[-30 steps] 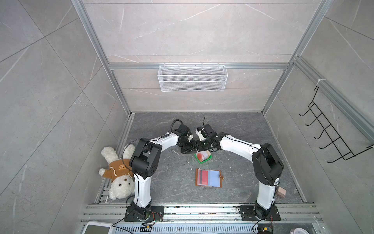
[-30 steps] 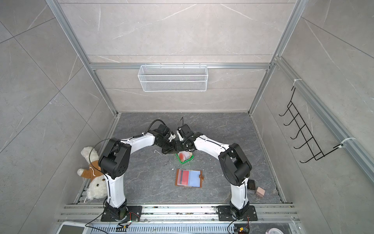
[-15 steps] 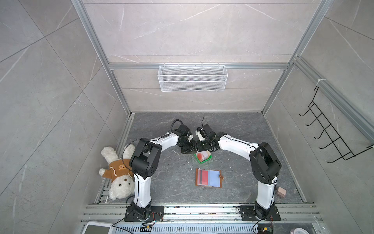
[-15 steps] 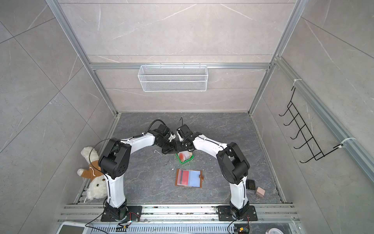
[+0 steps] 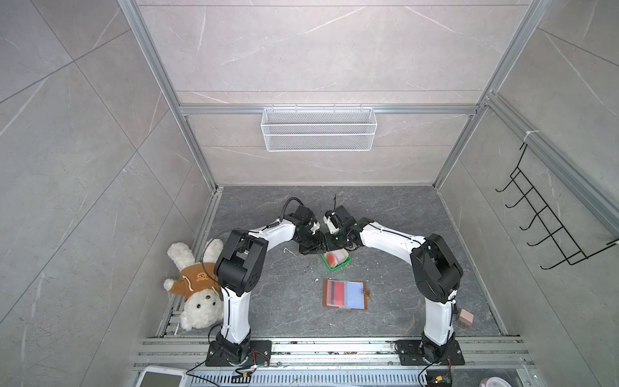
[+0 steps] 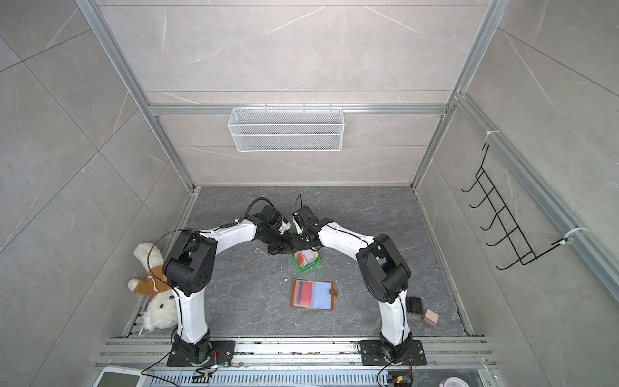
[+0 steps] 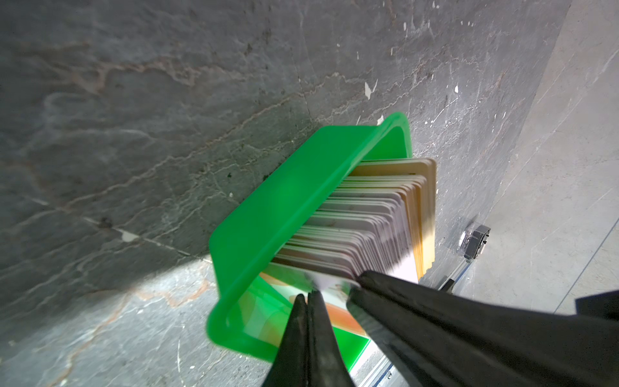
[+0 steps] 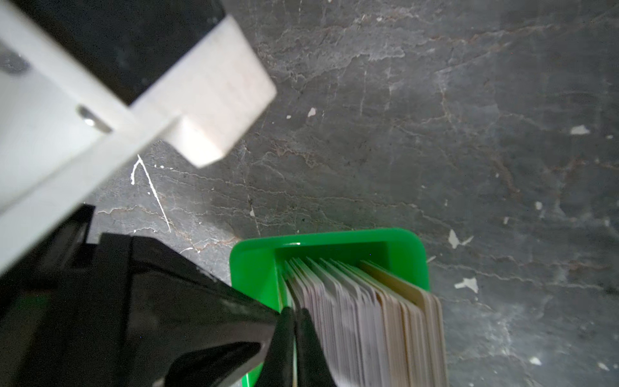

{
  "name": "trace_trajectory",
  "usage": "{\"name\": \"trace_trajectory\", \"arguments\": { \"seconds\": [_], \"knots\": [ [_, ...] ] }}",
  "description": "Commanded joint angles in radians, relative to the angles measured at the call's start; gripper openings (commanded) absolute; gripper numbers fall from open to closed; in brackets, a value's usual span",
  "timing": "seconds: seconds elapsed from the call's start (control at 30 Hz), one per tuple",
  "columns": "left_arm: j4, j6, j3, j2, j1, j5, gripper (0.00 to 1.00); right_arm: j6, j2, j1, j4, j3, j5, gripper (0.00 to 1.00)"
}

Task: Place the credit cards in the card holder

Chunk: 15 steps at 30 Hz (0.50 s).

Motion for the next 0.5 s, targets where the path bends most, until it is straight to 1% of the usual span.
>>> {"name": "trace_trajectory", "arguments": {
  "seconds": [0.0,0.17,0.33,0.47],
  "knots": [
    [-0.020,0.032,0.027,-0.001,-0.004,-0.001,0.05,-0.019,0.012,-0.001,-0.021,0.026,0.007,0.05],
    [-0.039,0.044,0.037,-0.028,-0.004,-0.020,0.05,-0.019,-0.023,0.000,-0.029,0.023,0.029,0.02],
    [-0.048,0.062,0.044,-0.072,-0.002,-0.042,0.05,-0.013,-0.065,-0.001,-0.032,0.010,0.039,0.00],
    [-0.042,0.069,0.042,-0.104,-0.001,-0.039,0.05,-0.006,-0.106,-0.001,-0.029,-0.014,0.047,0.00]
  ]
}}
